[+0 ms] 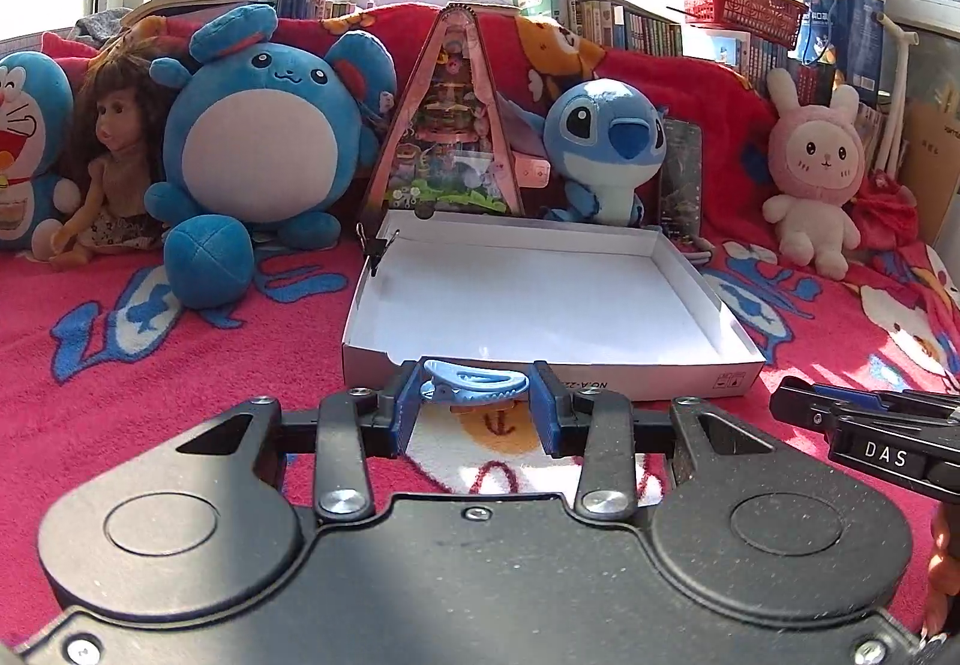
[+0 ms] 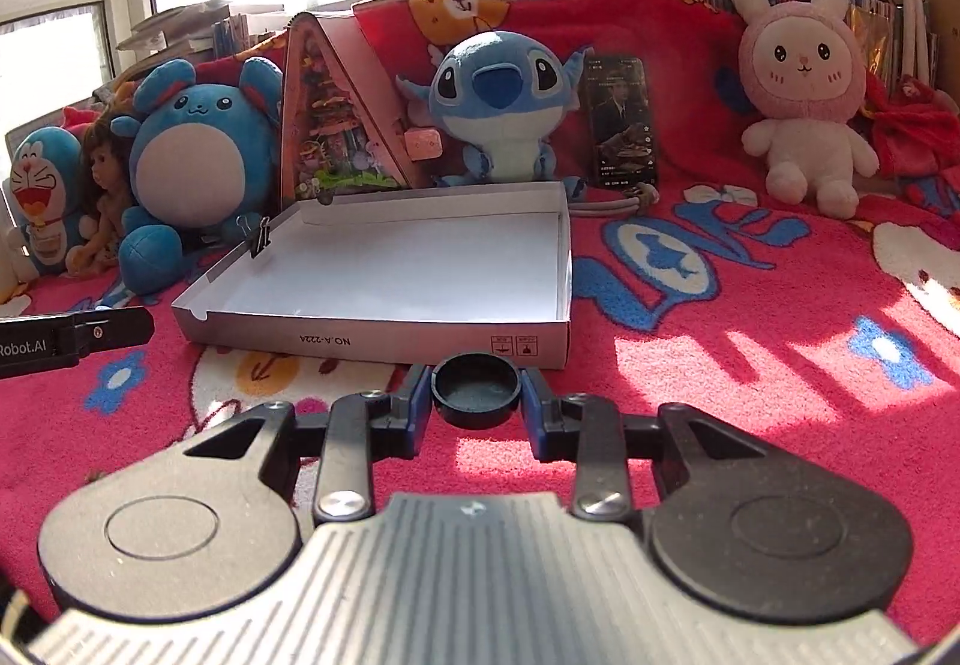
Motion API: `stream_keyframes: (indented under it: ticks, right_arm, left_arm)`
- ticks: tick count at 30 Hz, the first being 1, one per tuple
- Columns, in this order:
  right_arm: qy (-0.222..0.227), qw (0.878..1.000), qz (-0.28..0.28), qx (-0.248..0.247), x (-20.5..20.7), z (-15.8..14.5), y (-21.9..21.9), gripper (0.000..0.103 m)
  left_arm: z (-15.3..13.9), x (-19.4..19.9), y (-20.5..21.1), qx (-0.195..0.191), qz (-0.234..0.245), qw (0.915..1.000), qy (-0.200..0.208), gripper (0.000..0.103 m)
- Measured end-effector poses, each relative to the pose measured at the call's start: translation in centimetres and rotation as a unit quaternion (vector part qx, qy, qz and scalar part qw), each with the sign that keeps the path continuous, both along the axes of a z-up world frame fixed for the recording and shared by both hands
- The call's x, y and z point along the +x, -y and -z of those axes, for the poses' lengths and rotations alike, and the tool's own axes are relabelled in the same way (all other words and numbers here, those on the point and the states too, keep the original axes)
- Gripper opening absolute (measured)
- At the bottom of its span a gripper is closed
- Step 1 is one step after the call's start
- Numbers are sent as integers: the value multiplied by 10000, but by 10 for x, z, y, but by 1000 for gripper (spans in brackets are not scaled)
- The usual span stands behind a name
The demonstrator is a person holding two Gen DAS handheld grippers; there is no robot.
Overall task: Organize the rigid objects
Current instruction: 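Carry the blue hair clip with the left tool and black lid with the right tool into the white box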
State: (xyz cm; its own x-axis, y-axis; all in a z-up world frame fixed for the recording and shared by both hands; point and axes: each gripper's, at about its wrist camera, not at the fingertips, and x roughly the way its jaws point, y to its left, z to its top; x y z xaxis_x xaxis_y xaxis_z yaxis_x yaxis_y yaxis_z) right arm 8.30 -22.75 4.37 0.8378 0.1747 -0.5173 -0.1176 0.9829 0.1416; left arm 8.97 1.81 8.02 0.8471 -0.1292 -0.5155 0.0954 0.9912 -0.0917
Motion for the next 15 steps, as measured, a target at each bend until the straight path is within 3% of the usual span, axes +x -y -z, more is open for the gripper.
stream_keyframes:
  ticks: [8,15]
  right_arm:
    - [-53,9998,-1,198,61,-7,4,37]
    - [-538,9966,-2,624,119,7,5,37]
  left_arm:
    - [5,53,3,-9,-208,9996,-177,37]
    - [21,100,4,22,-389,9982,-463,37]
